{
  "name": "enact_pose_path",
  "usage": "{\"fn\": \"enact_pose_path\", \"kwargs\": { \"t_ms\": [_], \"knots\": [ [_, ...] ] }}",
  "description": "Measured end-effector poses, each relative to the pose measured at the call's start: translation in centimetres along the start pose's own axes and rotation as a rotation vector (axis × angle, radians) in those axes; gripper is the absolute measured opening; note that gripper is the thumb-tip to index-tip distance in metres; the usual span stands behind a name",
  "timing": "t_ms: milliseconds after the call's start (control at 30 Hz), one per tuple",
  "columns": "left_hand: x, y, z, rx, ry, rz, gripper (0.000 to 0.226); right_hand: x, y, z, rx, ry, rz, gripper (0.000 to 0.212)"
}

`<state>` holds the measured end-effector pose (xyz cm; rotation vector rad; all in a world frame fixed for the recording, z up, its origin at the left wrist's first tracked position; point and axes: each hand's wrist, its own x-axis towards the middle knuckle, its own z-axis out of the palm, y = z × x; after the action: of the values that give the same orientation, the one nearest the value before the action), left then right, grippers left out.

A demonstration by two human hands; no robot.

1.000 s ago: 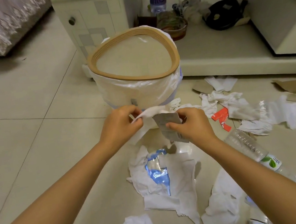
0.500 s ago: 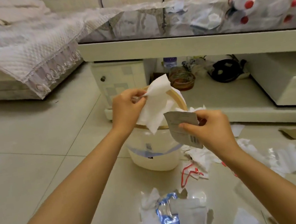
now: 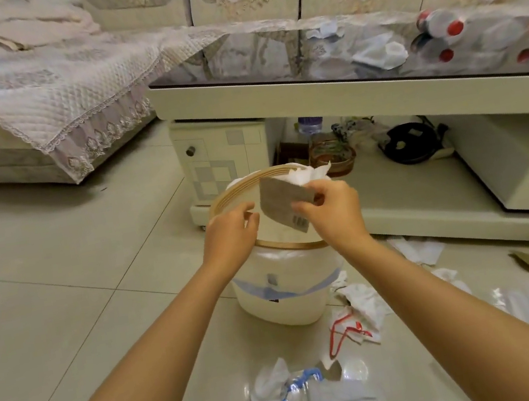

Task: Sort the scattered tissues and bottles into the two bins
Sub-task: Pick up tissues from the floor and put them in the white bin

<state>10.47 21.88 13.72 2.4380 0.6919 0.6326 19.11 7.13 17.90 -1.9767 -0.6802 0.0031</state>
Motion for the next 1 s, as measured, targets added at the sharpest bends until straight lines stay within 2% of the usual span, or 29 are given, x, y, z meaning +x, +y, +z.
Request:
{"fn": "enact_pose_path", "kwargs": {
  "t_ms": [100, 233, 367, 467, 567, 700, 867, 1000],
  "knots": [
    [-0.2, -1.2, -0.1, 0.033, -0.04, -0.007, 0.037, 0.5, 2.1, 1.8, -0.099, -0.141, 0.067, 0.024],
    [-0.6, -1.5, -0.2, 0.009, -0.066, 0.007, 0.038, -0.4, 3.2, 1.9, -0.159, -0.202, 0.053, 0.027],
    [-1.5, -0.8, 0.1, -0.146, -0.027, 0.087, 0.029, -2.7, 2.8, 0.9, -0.145, -0.116, -0.095, 0.021],
    [-3.6, 0.5, 0.6, -0.346, 0.021, 0.139, 0.024, -4.7, 2.7, 0.3, -0.14, -0.032, -0.185, 0.014],
    [-7.1, 1.0, 1.6, -0.534, 0.071, 0.142, 0.02, -7.2, 3.3, -0.3, -0.15, -0.041, -0.232, 0.01],
    [-11.5, -0.8, 4.4, -0.506, -0.128, 0.125, 0.021, -11.0, 6.2, -0.6, -0.22, -0.158, -0.218, 0.011],
    [-15.2, -4.8, 8.2, -0.367, -0.378, -0.037, 0.026, -15.2, 11.3, 0.2, -0.363, -0.311, -0.089, 0.012],
    [-16.8, -7.5, 10.5, -0.172, -0.552, -0.112, 0.05, -17.4, 14.1, 1.2, -0.452, -0.432, 0.009, 0.016]
  ]
}}
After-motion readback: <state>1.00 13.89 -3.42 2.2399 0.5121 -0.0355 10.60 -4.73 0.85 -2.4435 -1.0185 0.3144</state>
